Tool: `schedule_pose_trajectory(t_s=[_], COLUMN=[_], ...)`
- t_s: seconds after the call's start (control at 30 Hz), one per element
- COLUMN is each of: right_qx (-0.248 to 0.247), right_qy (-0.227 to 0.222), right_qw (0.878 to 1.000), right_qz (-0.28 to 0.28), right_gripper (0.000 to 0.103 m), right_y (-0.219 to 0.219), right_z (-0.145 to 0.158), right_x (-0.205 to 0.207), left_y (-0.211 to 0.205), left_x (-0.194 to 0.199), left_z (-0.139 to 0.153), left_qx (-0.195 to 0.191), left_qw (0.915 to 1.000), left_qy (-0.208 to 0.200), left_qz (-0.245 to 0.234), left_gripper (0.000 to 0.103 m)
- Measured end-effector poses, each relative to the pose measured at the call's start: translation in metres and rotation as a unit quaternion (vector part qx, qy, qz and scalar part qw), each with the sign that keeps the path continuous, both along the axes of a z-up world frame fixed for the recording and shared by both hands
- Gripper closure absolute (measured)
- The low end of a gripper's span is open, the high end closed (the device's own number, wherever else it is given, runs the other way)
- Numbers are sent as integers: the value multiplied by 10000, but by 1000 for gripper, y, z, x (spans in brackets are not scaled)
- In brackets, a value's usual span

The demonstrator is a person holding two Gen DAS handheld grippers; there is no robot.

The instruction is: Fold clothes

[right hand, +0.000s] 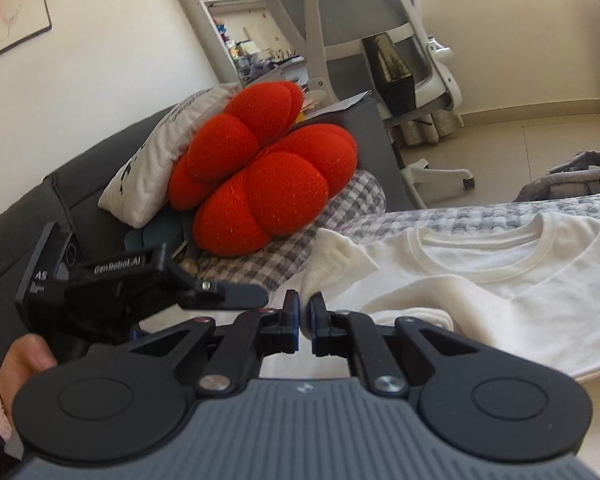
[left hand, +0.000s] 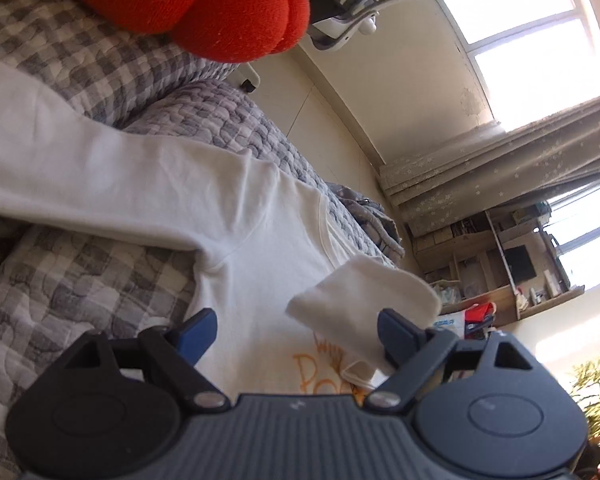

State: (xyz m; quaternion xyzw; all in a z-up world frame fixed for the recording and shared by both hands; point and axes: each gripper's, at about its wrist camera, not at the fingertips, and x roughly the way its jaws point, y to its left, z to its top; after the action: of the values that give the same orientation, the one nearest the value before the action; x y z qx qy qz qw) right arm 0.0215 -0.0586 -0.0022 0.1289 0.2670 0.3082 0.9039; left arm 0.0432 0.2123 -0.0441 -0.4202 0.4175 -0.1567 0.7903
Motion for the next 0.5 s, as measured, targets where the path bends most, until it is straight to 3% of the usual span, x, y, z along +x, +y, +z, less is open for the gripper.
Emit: schedule_pose_trajectory(t_s=[0.1,0.2,0.3,0.37,0.47,0.5], right_qx=[-363,-712,-1030,-1188,-1302,-1240], right_qy=[54,110,244,350,393,411], right_qw=[9988,9955,9903,9869,9852,9861], right_qz=[321,616,895,1029,1048,1031], right_gripper=[95,94,88,88,84,79], right_y=[17,33,43,45,37,31], right_z=[-10,-19,-26,-30,-29,-27], right_x=[-5,-11,-16,-22,-26,-27], left_y=[11,12,7,1,-9,-13], left_x=[-1,-3,-5,-6,-6,-6], left_z=[-14,-15,-10,-6,-3,-2], left_qx=[-437,-317,-38,181,599,749], left_qw=[9986,9988,9995,9992,9973,9961], left_qy=[303,365,312,319,372,388], left_qz=[69,49,-77,-151,-222,-246], left_gripper=[15,15,18,24,42,52])
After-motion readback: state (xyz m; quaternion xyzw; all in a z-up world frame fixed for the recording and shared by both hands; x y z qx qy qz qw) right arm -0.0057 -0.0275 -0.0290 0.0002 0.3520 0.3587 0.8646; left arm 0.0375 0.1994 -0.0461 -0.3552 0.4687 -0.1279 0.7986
